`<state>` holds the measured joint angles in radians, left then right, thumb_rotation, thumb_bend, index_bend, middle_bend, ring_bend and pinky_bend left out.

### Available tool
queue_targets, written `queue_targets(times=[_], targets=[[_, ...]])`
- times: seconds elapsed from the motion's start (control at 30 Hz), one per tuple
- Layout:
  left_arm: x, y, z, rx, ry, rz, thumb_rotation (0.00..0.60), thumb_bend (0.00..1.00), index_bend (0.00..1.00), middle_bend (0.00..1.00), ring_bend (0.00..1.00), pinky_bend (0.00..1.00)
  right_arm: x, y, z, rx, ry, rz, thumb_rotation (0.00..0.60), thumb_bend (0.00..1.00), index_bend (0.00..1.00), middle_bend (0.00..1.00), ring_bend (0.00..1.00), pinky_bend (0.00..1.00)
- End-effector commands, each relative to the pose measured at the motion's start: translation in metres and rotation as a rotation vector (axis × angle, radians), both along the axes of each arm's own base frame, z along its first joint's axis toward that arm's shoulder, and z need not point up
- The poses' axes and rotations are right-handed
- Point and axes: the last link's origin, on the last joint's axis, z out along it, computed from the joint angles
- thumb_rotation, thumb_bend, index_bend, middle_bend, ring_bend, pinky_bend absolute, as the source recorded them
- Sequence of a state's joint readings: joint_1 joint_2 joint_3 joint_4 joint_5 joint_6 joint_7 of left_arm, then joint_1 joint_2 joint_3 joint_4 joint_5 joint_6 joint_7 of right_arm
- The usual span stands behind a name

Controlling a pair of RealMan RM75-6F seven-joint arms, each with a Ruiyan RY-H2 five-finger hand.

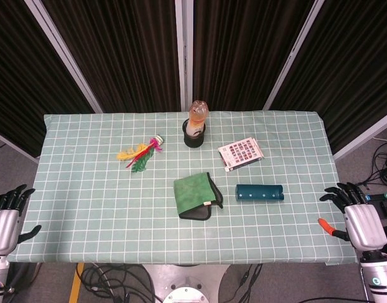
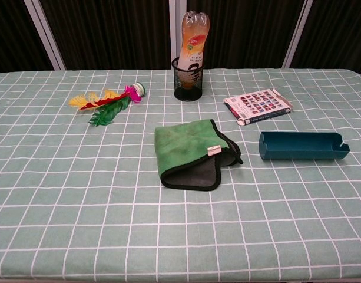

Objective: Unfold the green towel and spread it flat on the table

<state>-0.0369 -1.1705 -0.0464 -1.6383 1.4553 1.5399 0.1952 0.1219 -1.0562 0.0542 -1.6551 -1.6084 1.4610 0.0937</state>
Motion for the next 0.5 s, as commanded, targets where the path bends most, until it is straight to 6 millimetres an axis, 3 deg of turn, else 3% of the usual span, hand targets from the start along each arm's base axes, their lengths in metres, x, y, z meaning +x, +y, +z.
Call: queue_targets(times=[0.03, 0.2, 0.5], targets=[[0.000, 0.001, 0.000, 0.001, -0.004, -0.002, 0.600, 0.12, 0.24, 0.24, 0.19, 0.21, 0.015, -0.015, -0.012, 0.076, -0.007, 0.061, 0.600, 0.09, 0.42, 0.26, 0.14, 0.11], [0.000, 0.000, -0.001, -0.003, -0.008, -0.013, 0.600, 0.12, 0.24, 0.24, 0.19, 0.21, 0.042, -0.048, -0.041, 0.202, 0.000, 0.145, 0.600, 0.10, 0.48, 0.26, 0.13, 0.11], [0.001, 0.000, -0.001, -0.003, -0.013, -0.017, 0.600, 0.12, 0.24, 0.24, 0.19, 0.21, 0.082, -0.105, -0.111, 0.385, 0.041, 0.202, 0.600, 0.10, 0.44, 0.24, 0.07, 0.11]])
